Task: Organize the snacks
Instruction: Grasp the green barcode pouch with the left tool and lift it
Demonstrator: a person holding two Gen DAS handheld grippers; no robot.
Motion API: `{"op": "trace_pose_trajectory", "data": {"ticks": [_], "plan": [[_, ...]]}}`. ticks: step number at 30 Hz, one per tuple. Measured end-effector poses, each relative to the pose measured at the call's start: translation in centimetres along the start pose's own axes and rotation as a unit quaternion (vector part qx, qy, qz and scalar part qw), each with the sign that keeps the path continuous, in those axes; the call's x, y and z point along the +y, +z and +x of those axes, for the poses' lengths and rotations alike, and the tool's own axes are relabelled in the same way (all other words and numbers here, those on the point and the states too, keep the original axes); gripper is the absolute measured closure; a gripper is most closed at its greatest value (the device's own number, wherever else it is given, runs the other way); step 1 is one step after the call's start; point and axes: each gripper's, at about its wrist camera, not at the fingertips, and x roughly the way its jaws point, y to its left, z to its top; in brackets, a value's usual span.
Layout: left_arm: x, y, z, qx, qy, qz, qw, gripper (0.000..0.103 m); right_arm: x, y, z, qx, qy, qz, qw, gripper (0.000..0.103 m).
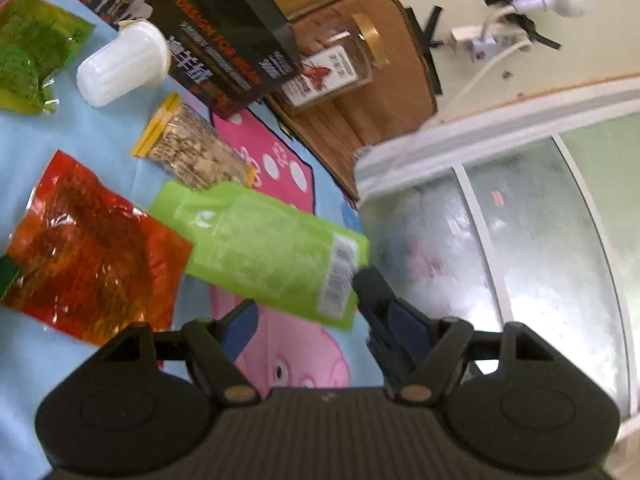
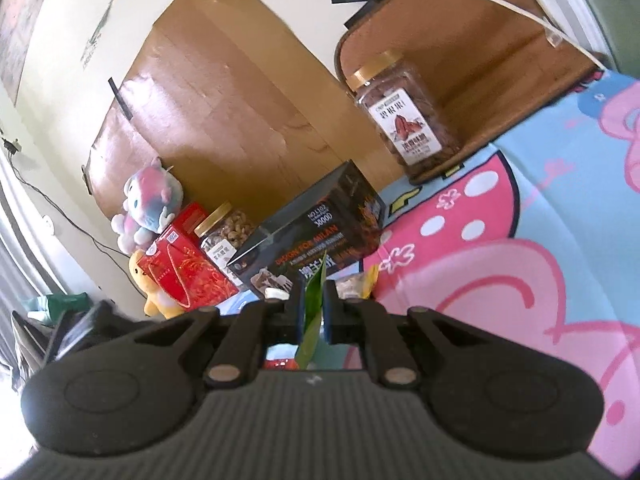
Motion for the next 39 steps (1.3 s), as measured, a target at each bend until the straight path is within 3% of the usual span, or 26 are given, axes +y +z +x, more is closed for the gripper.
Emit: {"op": "trace_pose_trajectory", "data": {"ticks": [2, 6, 11, 17, 19, 21, 23, 26, 30, 32, 35, 36, 39], "plan": [[0.4, 0.2, 0.5, -0.012, 0.015, -0.003, 0.9998, 0.034, 0.0, -0.4, -0.4, 0.001, -0.006, 0.0, 1.0, 0.092], [0.4, 0.2, 0.9, -0.016, 0.034, 0.03, 0.9988, 0.061, -0.3, -1.5, -1.5, 0.004, -0.023, 0.0, 1.0, 0.092], [0.9, 0.1, 0.9, -0.014, 0.05, 0.027, 0.9983, 0.063, -0.6, -3.2, -2.3, 0.029, -0.03, -0.001, 0.999, 0.092], [0.9, 0.1, 0.7, -0.017, 0.071, 0.043, 0.9964, 0.061, -1.6, -5.0, -0.9, 0.095, -0.016, 0.016, 0.995, 0.089], [0.6, 0.0, 1.0, -0.013, 0.082, 0.057, 0.9949, 0.068, -1.8, -5.2, -0.7, 0.109, -0.013, 0.013, 0.994, 0.087], [0.6, -0.1, 1.7, -0.002, 0.098, 0.073, 0.9925, 0.088, -1.9, -5.3, -0.8, 0.112, -0.008, 0.009, 0.994, 0.086], [0.9, -0.3, 2.0, 0.005, 0.107, 0.076, 0.9914, 0.095, -1.7, -5.3, -1.1, 0.108, -0.013, -0.008, 0.994, 0.086], [1.0, -0.3, 2.0, 0.011, 0.103, 0.075, 0.9917, 0.095, -1.5, -5.1, -1.4, 0.104, -0.024, -0.039, 0.994, 0.086], [1.3, -0.2, 2.1, 0.026, 0.086, 0.053, 0.9946, 0.09, -2.4, -4.9, -2.1, 0.106, -0.02, -0.028, 0.994, 0.08], [1.3, -0.2, 2.4, 0.03, 0.077, 0.046, 0.9955, 0.086, -3.5, -4.7, -2.4, 0.107, 0.0, 0.009, 0.994, 0.073], [1.3, -0.3, 2.4, 0.037, 0.066, 0.04, 0.9964, 0.085, -5.0, -4.3, -2.8, 0.102, 0.032, 0.077, 0.991, 0.072], [1.3, -0.3, 2.4, 0.04, 0.059, 0.034, 0.9969, 0.078, -5.3, -4.2, -2.9, 0.1, 0.039, 0.092, 0.99, 0.072], [1.3, -0.5, 2.6, 0.045, 0.04, 0.023, 0.9979, 0.071, -6.6, -4.1, -3.1, 0.089, 0.064, 0.156, 0.982, 0.072]]}}
